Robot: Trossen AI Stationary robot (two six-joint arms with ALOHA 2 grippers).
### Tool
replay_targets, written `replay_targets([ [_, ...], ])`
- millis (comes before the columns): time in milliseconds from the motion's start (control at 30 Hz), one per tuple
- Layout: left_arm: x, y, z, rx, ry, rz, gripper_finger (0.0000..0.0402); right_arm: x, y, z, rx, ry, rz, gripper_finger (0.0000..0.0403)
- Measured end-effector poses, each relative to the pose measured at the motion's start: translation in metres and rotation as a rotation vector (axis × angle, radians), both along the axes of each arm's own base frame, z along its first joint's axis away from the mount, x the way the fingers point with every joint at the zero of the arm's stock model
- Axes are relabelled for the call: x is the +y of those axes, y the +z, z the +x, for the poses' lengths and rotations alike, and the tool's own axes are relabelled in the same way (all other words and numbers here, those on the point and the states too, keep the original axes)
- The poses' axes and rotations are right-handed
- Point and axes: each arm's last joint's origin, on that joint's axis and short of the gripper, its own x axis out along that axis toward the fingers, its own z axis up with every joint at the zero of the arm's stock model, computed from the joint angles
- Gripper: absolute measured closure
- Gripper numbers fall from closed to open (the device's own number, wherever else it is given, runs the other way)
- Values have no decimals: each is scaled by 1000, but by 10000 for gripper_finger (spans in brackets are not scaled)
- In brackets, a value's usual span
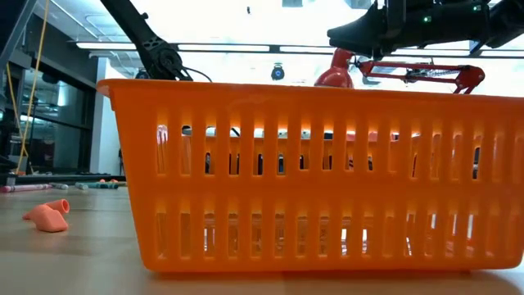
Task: Sort crayons
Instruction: Put the pink crayon into the top blue bin
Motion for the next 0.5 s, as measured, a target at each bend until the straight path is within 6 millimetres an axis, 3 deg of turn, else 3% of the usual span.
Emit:
replay_targets([
  [500, -14, -1, 6, 11, -32, -30, 326, 0, -1, 0, 11, -1, -15, 206],
])
